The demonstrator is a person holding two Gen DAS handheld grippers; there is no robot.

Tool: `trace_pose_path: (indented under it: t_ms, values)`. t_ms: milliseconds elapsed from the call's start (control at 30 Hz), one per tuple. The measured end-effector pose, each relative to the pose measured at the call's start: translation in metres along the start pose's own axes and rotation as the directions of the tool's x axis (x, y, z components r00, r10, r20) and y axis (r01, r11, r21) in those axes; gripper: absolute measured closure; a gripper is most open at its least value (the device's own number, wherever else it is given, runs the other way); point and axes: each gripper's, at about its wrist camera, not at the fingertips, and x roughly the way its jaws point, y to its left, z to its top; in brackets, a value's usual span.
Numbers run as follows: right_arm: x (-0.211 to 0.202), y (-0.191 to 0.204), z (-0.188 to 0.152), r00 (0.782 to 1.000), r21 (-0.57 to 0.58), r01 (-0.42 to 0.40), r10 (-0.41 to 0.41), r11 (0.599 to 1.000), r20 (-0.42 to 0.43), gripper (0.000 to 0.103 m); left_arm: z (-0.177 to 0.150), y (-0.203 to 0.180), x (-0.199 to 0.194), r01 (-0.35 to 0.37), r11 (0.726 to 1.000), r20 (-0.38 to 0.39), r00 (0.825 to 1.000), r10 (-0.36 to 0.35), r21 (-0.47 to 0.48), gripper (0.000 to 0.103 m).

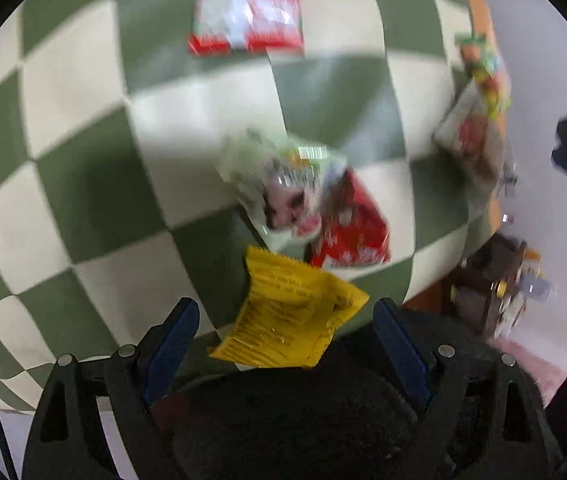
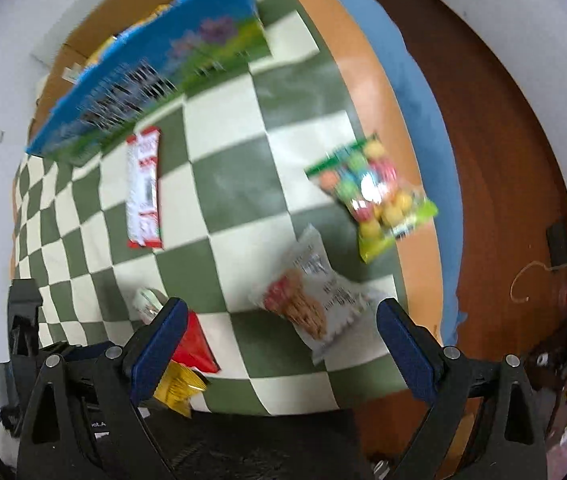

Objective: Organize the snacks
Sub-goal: 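Grasp the yellow bag with left tool while right tool grasps oat cookie packet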

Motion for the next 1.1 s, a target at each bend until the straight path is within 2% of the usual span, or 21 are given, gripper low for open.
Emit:
trace_pose_path:
  t_ms: [100, 167, 233, 267, 333, 500, 600, 700, 767, 800, 867, 900, 967, 1033, 1100]
  values:
    - [0.009, -0.001, 0.002, 1.0, -0.01, 0.012, -0.012, 1.0, -0.022, 0.006, -0.004, -0.012, 0.029, -0.008, 0.998, -0.085, 0.996, 0.013, 0.059, 0.014]
    - [0.017, 0.0, 0.003, 0.999, -0.029, 0.028, -0.029, 0.999, -0.038, 0.006, -0.005, -0.019, 0.044, -0.034, 0.995, -0.107, 0.993, 0.044, 0.091, 0.014]
    - [0.023, 0.0, 0.007, 0.997, -0.04, 0.049, -0.052, 0.998, -0.059, 0.006, -0.005, -0.022, 0.052, -0.085, 0.99, -0.092, 0.991, 0.096, 0.113, 0.032]
    - [0.027, -0.001, 0.009, 0.996, -0.047, 0.06, -0.063, 0.997, -0.066, 0.006, -0.003, -0.023, 0.05, -0.093, 0.989, -0.084, 0.991, 0.103, 0.111, 0.034]
    - [0.036, -0.001, 0.011, 0.994, -0.076, 0.074, -0.079, 0.994, -0.07, 0.006, -0.001, -0.018, 0.045, -0.09, 0.992, -0.058, 0.994, 0.095, 0.084, 0.042]
    - [0.065, 0.009, 0.015, 0.985, -0.198, 0.132, -0.151, 0.971, -0.083, 0.006, 0.003, 0.014, 0.014, -0.106, 0.992, 0.066, 0.992, 0.11, -0.061, 0.043]
    - [0.084, 0.014, 0.013, 0.983, -0.232, 0.13, -0.155, 0.964, -0.097, 0.008, 0.005, 0.042, -0.003, -0.095, 0.98, 0.132, 0.984, 0.118, -0.173, 0.043]
    - [0.094, 0.014, 0.011, 0.988, -0.182, 0.097, -0.117, 0.978, -0.099, 0.033, 0.007, 0.07, -0.021, -0.058, 0.952, 0.205, 0.971, 0.124, -0.301, 0.043]
    - [0.095, 0.013, 0.012, 0.991, -0.123, 0.072, -0.084, 0.99, -0.1, 0.035, 0.007, 0.083, -0.029, -0.02, 0.934, 0.247, 0.962, 0.115, -0.357, 0.043]
    - [0.095, 0.009, 0.015, 0.994, -0.053, 0.022, -0.028, 0.998, -0.107, 0.038, 0.007, 0.087, -0.029, 0.008, 0.928, 0.253, 0.963, 0.093, -0.372, 0.043]
    - [0.097, -0.001, 0.02, 0.988, 0.077, -0.086, 0.095, 0.993, -0.12, 0.038, 0.007, 0.091, -0.027, 0.072, 0.921, 0.255, 0.966, 0.03, -0.382, 0.04]
    - [0.098, -0.003, 0.024, 0.984, 0.106, -0.11, 0.123, 0.988, -0.125, 0.038, 0.006, 0.094, -0.026, 0.08, 0.92, 0.247, 0.969, 0.019, -0.383, 0.037]
    - [0.096, -0.002, 0.026, 0.982, 0.099, -0.119, 0.132, 0.988, -0.137, 0.034, 0.002, 0.095, -0.019, 0.092, 0.923, 0.231, 0.973, -0.003, -0.375, 0.032]
    - [0.089, 0.0, 0.026, 0.985, 0.06, -0.104, 0.111, 0.993, -0.132, 0.018, -0.002, 0.09, -0.013, 0.077, 0.933, 0.225, 0.974, 0.005, -0.352, 0.031]
    - [0.083, 0.008, 0.024, 0.987, -0.015, -0.089, 0.086, 0.996, -0.135, 0.017, -0.005, 0.081, -0.007, 0.035, 0.948, 0.22, 0.975, 0.038, -0.318, 0.031]
